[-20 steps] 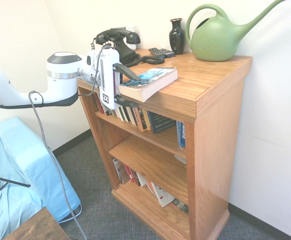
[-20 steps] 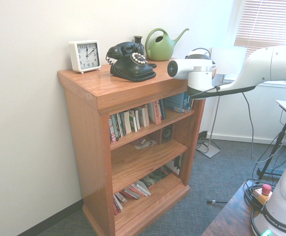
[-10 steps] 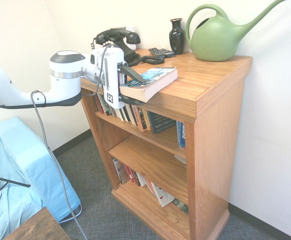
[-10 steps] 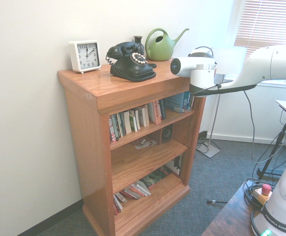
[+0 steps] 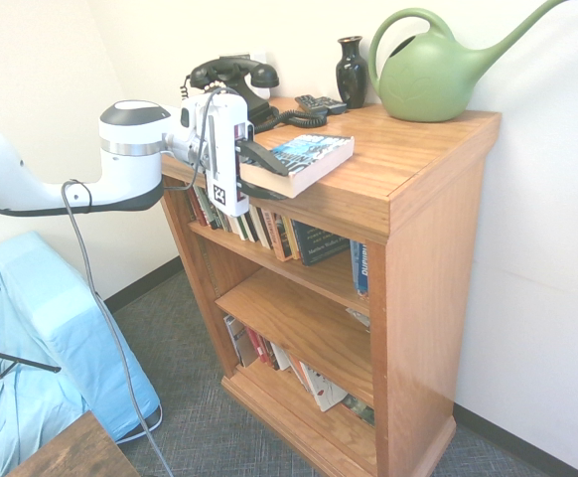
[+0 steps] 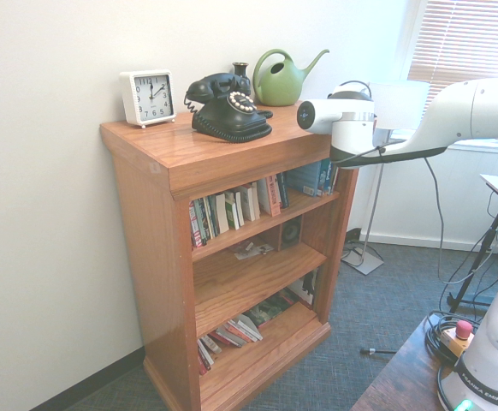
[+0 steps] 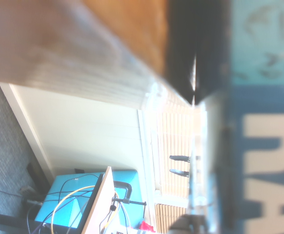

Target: Shelf the books

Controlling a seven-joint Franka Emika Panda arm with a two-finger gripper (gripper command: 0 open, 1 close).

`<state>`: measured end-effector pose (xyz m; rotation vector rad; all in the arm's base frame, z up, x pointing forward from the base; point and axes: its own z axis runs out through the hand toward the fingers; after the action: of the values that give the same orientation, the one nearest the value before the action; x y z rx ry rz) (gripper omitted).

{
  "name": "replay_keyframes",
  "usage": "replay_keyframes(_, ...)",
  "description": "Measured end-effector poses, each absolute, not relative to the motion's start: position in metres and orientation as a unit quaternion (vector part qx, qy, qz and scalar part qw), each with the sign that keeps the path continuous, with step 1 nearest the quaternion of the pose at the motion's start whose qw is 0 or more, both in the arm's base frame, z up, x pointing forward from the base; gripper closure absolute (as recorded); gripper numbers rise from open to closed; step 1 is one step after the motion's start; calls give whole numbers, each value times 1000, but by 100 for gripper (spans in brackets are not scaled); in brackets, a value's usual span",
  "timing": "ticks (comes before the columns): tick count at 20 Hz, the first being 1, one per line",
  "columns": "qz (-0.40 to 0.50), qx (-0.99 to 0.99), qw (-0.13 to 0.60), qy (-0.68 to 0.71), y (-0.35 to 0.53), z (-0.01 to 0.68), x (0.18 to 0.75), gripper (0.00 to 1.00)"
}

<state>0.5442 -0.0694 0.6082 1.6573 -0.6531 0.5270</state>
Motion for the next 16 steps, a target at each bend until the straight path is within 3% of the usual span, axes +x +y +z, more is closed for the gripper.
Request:
replay_keyframes(10,231,722,585,-288,-74,611,545,100)
replay_keyframes(16,251,751,506,-342,-77,658,495,100)
